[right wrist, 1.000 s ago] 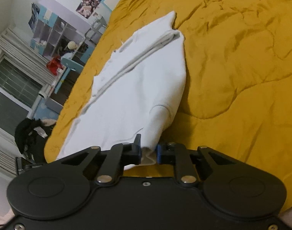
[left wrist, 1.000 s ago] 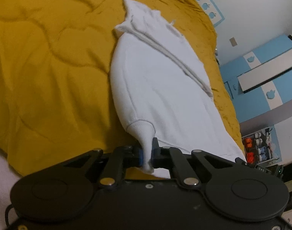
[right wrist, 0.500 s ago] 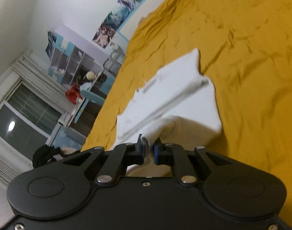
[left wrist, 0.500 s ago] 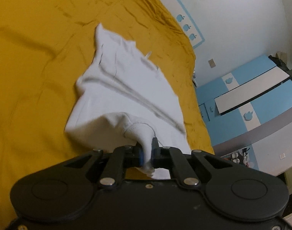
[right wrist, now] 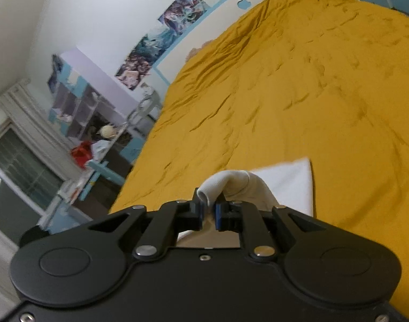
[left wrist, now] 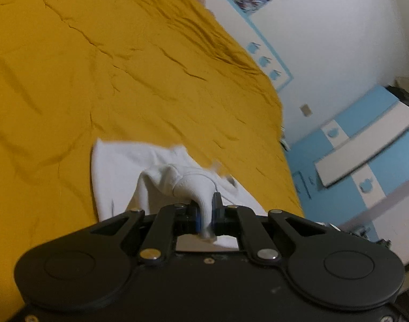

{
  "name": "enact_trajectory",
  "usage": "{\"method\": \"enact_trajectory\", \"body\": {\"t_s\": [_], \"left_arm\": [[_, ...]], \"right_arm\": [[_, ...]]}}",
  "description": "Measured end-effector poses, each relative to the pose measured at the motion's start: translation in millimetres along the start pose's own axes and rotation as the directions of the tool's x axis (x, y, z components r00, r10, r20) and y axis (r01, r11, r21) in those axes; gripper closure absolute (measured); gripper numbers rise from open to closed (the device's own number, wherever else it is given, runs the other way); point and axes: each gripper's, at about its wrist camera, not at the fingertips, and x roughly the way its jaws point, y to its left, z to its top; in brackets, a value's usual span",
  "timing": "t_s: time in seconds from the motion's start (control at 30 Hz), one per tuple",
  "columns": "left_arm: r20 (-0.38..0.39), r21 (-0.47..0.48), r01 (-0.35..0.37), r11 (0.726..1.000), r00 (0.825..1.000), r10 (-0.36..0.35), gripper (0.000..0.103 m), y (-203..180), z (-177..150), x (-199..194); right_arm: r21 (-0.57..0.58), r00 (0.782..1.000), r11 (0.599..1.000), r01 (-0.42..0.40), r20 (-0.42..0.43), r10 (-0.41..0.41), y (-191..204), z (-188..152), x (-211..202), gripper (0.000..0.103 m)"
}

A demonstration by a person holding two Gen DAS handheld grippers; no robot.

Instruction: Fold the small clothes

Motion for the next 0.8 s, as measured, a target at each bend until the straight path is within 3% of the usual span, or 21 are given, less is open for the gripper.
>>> {"method": "enact_trajectory", "body": {"t_s": [0.07,0.1,0.13,0.17,0.2,0.27,0.3,0.4,0.57,0.7,0.8], "left_arm": [[-0.017,-0.024,-0.018,1.0,1.0,0.018,0.094,15.6,13.6,27.7],[-0.018,-0.068,-0.071,0.995,0.997,0.07,0.088,25.2,18.9,38.2],[-0.005,-0.121,-0.124,0.985,0.992,0.124,0.081,32.6,21.2,41.8],[0.017,-0.158,-0.133,0.978,0.99,0.137,0.081,39.5,21.7,39.4],[0.041,-0.172,-0.114,0.978,0.992,0.123,0.08,43.6,20.4,33.0],[0.063,-0.16,-0.098,0.982,0.992,0.109,0.067,45.3,13.4,13.4],[0.069,-0.141,-0.111,0.984,0.99,0.122,0.062,43.4,7.1,2.1],[0.017,-0.077,-0.155,0.985,0.988,0.157,0.062,36.1,-21.8,-31.0],[-0.071,-0.102,-0.161,0.982,0.985,0.154,0.049,31.6,-97.3,-72.6],[-0.115,-0.165,-0.179,0.97,0.98,0.162,0.042,40.2,-137.3,-65.4],[-0.129,-0.257,-0.178,0.95,0.98,0.148,0.04,51.2,-147.8,-49.4]], "right_arm": [[-0.001,0.999,0.999,0.037,-0.013,-0.037,-4.9,4.9,31.7,0.093],[0.016,0.996,0.997,0.081,-0.034,-0.081,-9.9,5.9,49.2,0.091],[0.042,0.991,0.991,0.127,-0.05,-0.125,-15.5,7.6,62.2,0.081],[0.069,0.984,0.982,0.177,-0.035,-0.175,-19.3,6.2,68.7,0.062],[0.096,0.978,0.973,0.209,0.005,-0.21,-22.0,2.1,67.0,0.055],[0.113,0.982,0.978,0.178,0.04,-0.183,-24.6,-5.7,53.4,0.047],[0.117,0.988,0.982,0.149,0.025,-0.153,-25.7,-10.5,43.8,0.046],[0.132,0.995,0.986,0.102,-0.007,-0.102,-27.2,-32.5,0.1,0.044],[0.226,0.994,0.971,0.081,-0.092,-0.061,-36.1,-82.4,-68.2,0.036],[0.322,0.988,0.942,0.095,-0.149,-0.048,-53.6,-121.8,-83.2,0.036],[0.366,0.985,0.924,0.111,-0.163,-0.054,-59.9,-137.0,-77.4,0.035]]}}
